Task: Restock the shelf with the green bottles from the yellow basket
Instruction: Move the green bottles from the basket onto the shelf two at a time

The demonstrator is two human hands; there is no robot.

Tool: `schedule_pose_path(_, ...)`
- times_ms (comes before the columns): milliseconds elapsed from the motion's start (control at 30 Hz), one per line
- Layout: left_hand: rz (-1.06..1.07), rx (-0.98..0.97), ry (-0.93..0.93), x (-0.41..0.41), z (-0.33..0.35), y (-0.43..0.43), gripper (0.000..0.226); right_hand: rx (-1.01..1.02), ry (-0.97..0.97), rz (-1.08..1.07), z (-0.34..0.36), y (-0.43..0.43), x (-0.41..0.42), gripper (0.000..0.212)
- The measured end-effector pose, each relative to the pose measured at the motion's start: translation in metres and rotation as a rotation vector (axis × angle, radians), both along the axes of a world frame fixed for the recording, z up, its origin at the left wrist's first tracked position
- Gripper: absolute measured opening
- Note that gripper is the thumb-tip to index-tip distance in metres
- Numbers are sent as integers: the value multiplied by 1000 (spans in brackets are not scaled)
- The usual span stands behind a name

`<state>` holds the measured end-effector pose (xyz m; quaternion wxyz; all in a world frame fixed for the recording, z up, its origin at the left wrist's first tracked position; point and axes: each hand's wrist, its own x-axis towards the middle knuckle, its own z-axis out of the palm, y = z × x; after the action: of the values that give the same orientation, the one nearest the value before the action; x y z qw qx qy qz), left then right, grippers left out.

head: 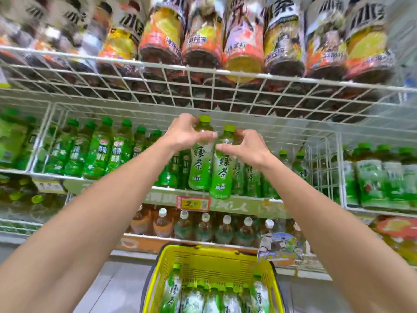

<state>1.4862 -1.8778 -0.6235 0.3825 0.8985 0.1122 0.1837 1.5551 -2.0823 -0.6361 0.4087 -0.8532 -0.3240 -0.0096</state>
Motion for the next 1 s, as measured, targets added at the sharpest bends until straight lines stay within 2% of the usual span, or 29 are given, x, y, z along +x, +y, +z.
schedule_pose_path(100,-8,-46,27,24,-7,15,81,2,42,6,-4,17,28,35)
schedule_pose_path(200,-119,-205,53,54,-38,34,65,-48,23,41,-17,34,51,26)
schedule_pose_path(267,-121,-259,79,66,-56,37,58,-93,10,21,-32,44,67,22)
schedule_pose_path(500,-115,199,93,88,-81,49,82,-124,90,60,-75,62,105,36)
schedule_pose_path(767,-129,301,235,118,-95,62,89,-170,132,63,-93,74,134,44)
schedule_pose_path(900,-101,338,257,129,-100,60,87,-201,153,35,-100,74,142,29)
schedule_pose_path(1000,-98,301,284,140,-103,64,82,-198,180,14,-105,75,146,28)
